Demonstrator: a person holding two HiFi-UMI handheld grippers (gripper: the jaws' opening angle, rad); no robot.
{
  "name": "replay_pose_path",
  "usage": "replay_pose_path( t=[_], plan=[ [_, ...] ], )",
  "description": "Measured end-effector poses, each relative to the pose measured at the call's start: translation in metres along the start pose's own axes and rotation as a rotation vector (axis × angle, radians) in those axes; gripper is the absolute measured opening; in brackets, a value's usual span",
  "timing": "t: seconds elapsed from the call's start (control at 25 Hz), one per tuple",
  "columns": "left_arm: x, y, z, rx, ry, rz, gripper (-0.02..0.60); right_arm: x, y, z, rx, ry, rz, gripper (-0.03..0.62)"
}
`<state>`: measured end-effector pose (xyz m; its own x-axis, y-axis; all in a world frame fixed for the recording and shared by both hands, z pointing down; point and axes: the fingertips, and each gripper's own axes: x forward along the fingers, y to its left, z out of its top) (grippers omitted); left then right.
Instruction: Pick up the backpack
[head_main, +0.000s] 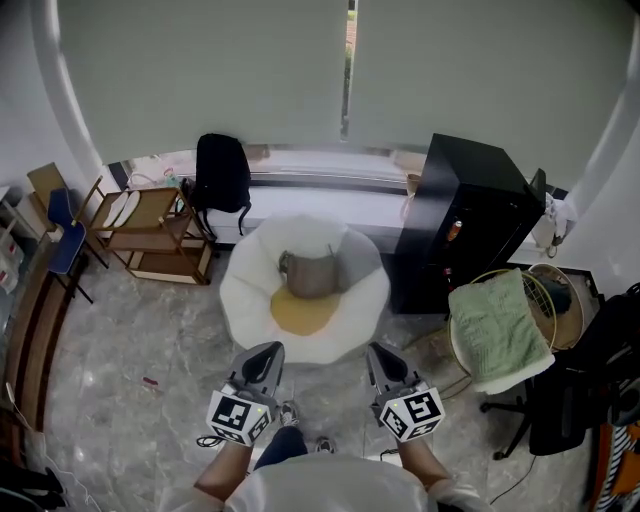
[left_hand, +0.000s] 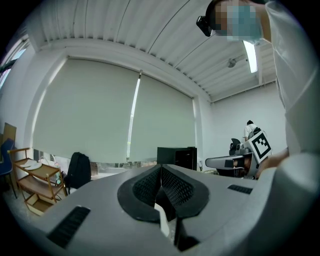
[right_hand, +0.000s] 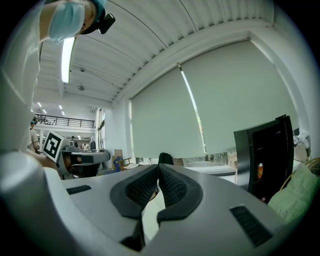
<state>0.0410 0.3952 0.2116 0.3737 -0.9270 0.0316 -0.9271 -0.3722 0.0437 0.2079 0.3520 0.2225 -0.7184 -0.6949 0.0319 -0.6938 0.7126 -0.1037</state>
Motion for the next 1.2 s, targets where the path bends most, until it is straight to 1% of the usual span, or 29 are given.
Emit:
replay_pose_path(
  t=[0.24,0.52,0.68,0.84,0.96,1.2],
  plan=[
    [0.032,0.035,0.0,-0.012,-0.006,-0.035,0.031,0.046,-0.013,0.002,-0.005,-0.002,-0.034,0.029],
    [0.067,0.087,0.006,-0.012,-0.008,-0.075,0.031,0.105,-0.02,0.01,-0.008,-0.017,-0.067,0.03],
    [0.08,0.12,0.009,-0.015,-0.002,-0.09,0.031,0.137,-0.021,0.013,-0.008,-0.025,-0.097,0.029],
    [0.09,0.147,0.007,-0.007,-0.016,-0.119,0.031,0.164,-0.018,0.013,-0.015,-0.029,-0.114,0.029],
    [0.097,0.167,0.005,-0.011,-0.01,-0.117,0.031,0.179,-0.015,0.012,-0.013,-0.029,-0.119,0.029],
    [0.122,0.18,0.003,-0.032,-0.001,-0.123,0.031,0.205,-0.031,0.016,-0.014,-0.017,-0.118,0.029]
  ],
)
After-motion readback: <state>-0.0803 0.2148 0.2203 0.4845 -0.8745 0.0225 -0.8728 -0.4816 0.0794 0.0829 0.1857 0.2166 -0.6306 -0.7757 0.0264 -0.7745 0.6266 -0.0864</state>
